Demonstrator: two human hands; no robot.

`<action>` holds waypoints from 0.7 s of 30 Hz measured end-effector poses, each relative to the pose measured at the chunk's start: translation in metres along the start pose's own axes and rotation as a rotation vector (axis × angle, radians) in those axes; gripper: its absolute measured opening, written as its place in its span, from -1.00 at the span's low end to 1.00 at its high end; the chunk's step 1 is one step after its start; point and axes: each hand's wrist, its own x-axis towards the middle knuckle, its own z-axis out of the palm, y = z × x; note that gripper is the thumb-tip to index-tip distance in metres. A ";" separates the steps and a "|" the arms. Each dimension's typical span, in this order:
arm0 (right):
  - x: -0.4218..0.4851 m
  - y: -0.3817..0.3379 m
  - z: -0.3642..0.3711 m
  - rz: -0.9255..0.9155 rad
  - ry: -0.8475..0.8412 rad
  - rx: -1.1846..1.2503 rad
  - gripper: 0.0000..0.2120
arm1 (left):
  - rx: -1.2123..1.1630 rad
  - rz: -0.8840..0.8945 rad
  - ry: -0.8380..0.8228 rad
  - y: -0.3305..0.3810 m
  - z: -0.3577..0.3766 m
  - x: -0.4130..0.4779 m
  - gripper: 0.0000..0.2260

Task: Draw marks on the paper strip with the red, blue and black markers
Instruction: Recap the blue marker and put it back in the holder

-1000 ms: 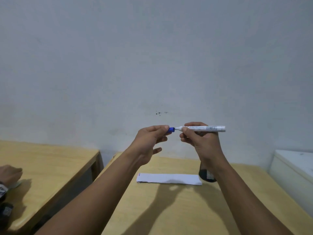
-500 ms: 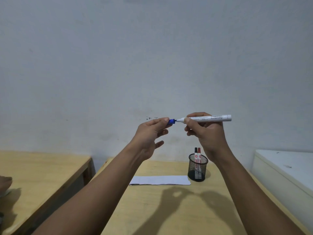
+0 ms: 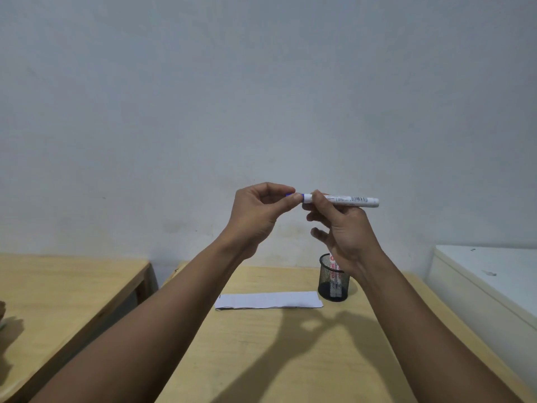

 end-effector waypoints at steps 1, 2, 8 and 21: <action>0.002 0.004 -0.002 0.039 0.031 0.020 -0.75 | 0.041 0.023 0.002 0.000 -0.001 0.002 -0.88; 0.005 0.009 -0.004 0.064 0.083 0.044 -0.63 | 0.074 0.044 0.007 0.000 -0.002 0.006 -0.86; 0.018 0.036 -0.028 -0.235 0.351 -0.469 -0.45 | 0.284 0.134 0.032 -0.008 0.002 0.037 -0.80; 0.094 0.070 -0.114 -0.190 0.277 -0.713 -0.46 | 0.743 0.007 -0.112 -0.139 0.082 0.102 -0.70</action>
